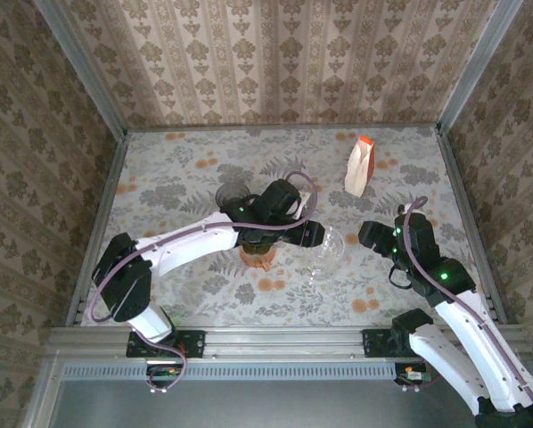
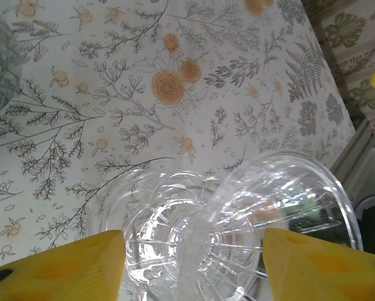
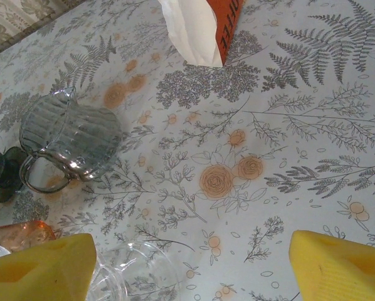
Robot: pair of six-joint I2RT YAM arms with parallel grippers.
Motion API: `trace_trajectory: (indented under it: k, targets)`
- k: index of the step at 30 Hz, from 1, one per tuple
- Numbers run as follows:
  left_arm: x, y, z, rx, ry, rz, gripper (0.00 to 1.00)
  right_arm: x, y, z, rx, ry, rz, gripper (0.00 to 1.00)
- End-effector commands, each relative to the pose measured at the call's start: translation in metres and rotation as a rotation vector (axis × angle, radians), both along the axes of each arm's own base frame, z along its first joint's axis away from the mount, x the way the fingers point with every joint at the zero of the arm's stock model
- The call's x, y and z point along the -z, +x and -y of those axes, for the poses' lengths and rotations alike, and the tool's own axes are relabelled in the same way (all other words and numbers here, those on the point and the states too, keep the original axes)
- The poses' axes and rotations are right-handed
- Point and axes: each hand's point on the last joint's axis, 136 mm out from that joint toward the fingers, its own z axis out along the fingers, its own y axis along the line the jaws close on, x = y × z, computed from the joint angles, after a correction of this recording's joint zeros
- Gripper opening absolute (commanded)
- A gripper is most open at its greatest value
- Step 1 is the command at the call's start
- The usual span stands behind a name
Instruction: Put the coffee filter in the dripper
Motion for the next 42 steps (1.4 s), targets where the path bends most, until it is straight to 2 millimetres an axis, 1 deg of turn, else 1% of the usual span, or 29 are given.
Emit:
trace_trajectory:
  k: [1, 6, 8, 10, 12, 14, 16, 17, 20, 22, 24, 25, 26, 27, 30, 31, 33, 35, 38, 42]
  targets:
    - [-0.036, 0.005, 0.002, -0.01, -0.084, 0.06, 0.65, -0.003, -0.003, 0.0, -0.011, 0.0, 0.005, 0.82]
    - [-0.075, 0.009, 0.007, -0.006, -0.149, 0.114, 0.7, -0.005, -0.003, 0.0, -0.009, 0.004, 0.009, 0.83]
    - [-0.095, 0.01, 0.005, -0.012, -0.181, 0.148, 0.72, -0.005, -0.003, 0.0, -0.006, 0.004, 0.008, 0.83]
    - [-0.118, 0.014, -0.002, -0.03, -0.216, 0.191, 0.75, -0.006, -0.001, -0.001, -0.006, 0.007, 0.006, 0.83]
    - [-0.141, 0.019, -0.014, -0.059, -0.253, 0.24, 0.78, -0.007, 0.002, -0.004, -0.016, 0.011, 0.0, 0.82]
    - [-0.162, 0.024, -0.029, -0.092, -0.288, 0.299, 0.84, -0.007, 0.009, -0.009, -0.032, 0.016, -0.01, 0.8]
    - [-0.176, 0.026, -0.045, -0.121, -0.312, 0.349, 0.92, -0.007, 0.018, -0.012, -0.033, 0.01, -0.022, 0.76]
    - [-0.181, 0.028, -0.054, -0.137, -0.323, 0.369, 0.99, -0.007, 0.024, -0.012, -0.027, 0.002, -0.029, 0.74]
    - [-0.189, 0.026, -0.072, -0.142, -0.37, 0.396, 1.0, -0.009, 0.046, -0.014, -0.014, -0.027, -0.036, 0.66]
    - [-0.187, 0.024, -0.085, -0.155, -0.395, 0.398, 1.0, -0.011, 0.063, -0.016, -0.007, -0.061, -0.043, 0.59]
    - [-0.178, 0.023, -0.097, -0.179, -0.407, 0.411, 1.0, -0.011, 0.081, -0.015, 0.002, -0.104, -0.064, 0.51]
    - [-0.173, 0.024, -0.105, -0.2, -0.399, 0.42, 0.99, -0.014, 0.094, -0.016, 0.006, -0.117, -0.064, 0.47]
    - [-0.161, 0.025, -0.113, -0.221, -0.37, 0.421, 0.98, -0.016, 0.107, -0.017, 0.011, -0.127, -0.061, 0.43]
    - [-0.153, 0.026, -0.119, -0.236, -0.346, 0.422, 0.97, -0.017, 0.117, -0.015, 0.023, -0.137, -0.068, 0.41]
    - [-0.127, 0.026, -0.134, -0.263, -0.271, 0.418, 0.95, -0.016, 0.148, -0.014, 0.042, -0.157, -0.095, 0.39]
    - [-0.118, 0.026, -0.137, -0.272, -0.253, 0.415, 0.94, -0.011, 0.16, -0.014, 0.049, -0.167, -0.113, 0.38]
    - [-0.101, 0.027, -0.144, -0.3, -0.221, 0.414, 0.95, -0.009, 0.181, -0.01, 0.078, -0.199, -0.131, 0.37]
    - [-0.09, 0.029, -0.152, -0.337, -0.2, 0.419, 0.96, -0.008, 0.197, -0.006, 0.106, -0.225, -0.149, 0.36]
    - [-0.082, 0.03, -0.161, -0.36, -0.193, 0.442, 0.96, -0.007, 0.221, 0.002, 0.141, -0.254, -0.166, 0.33]
    - [-0.071, 0.033, -0.17, -0.383, -0.161, 0.441, 0.95, 0.0, 0.247, 0.015, 0.163, -0.307, -0.211, 0.28]
